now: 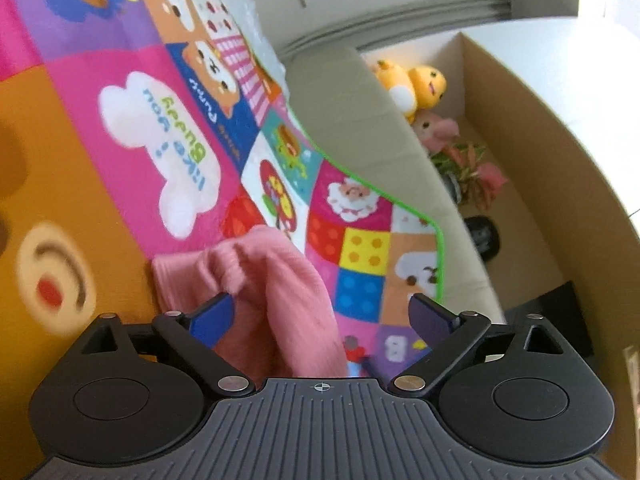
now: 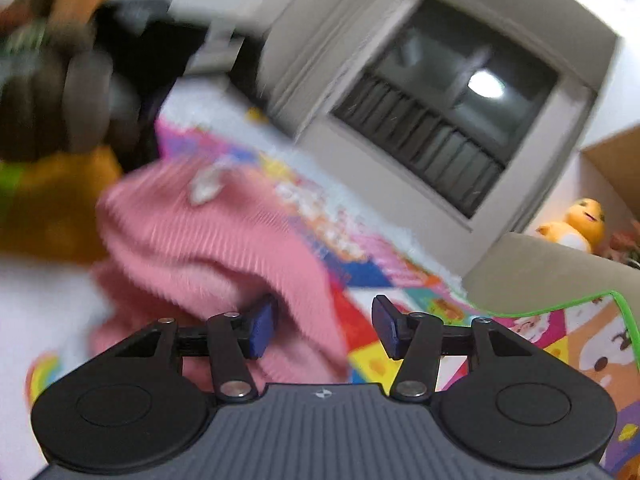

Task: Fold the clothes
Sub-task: 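Release the cardigan and press the folded bundle flat with both tools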

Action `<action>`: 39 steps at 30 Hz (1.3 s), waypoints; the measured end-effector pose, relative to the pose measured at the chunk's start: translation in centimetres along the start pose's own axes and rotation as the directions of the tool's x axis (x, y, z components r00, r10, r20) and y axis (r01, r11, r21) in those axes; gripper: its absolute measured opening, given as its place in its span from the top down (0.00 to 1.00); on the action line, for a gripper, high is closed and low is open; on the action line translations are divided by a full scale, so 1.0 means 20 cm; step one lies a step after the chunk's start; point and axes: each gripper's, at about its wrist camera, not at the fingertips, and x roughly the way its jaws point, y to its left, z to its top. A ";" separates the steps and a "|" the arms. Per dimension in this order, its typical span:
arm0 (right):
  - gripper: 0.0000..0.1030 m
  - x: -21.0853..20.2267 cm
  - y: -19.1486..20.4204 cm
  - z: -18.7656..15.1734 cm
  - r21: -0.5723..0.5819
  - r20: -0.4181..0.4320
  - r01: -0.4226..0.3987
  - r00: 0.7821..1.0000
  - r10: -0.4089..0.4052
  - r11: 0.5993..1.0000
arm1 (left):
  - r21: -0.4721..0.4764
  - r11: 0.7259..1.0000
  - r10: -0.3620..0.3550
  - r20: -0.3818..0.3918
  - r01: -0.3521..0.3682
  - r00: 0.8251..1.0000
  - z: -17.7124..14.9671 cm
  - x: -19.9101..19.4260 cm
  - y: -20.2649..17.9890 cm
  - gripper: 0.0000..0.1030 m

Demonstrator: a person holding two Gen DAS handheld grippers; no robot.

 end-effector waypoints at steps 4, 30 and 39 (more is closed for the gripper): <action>0.90 0.04 -0.08 0.01 0.037 -0.016 0.006 1.000 -0.005 0.999 | -0.010 1.000 0.008 0.107 -0.007 0.994 0.13 -0.01 0.02 0.05; 0.23 0.35 -0.51 -0.36 0.828 -0.101 -0.099 0.942 0.321 0.552 | 0.329 0.905 0.317 -0.096 -0.271 0.943 -0.49 0.06 -0.13 0.26; 0.27 0.14 -0.25 -0.37 0.904 0.016 -0.201 0.897 0.441 0.377 | 0.394 0.838 0.401 0.028 -0.378 0.916 -0.34 -0.07 -0.11 0.32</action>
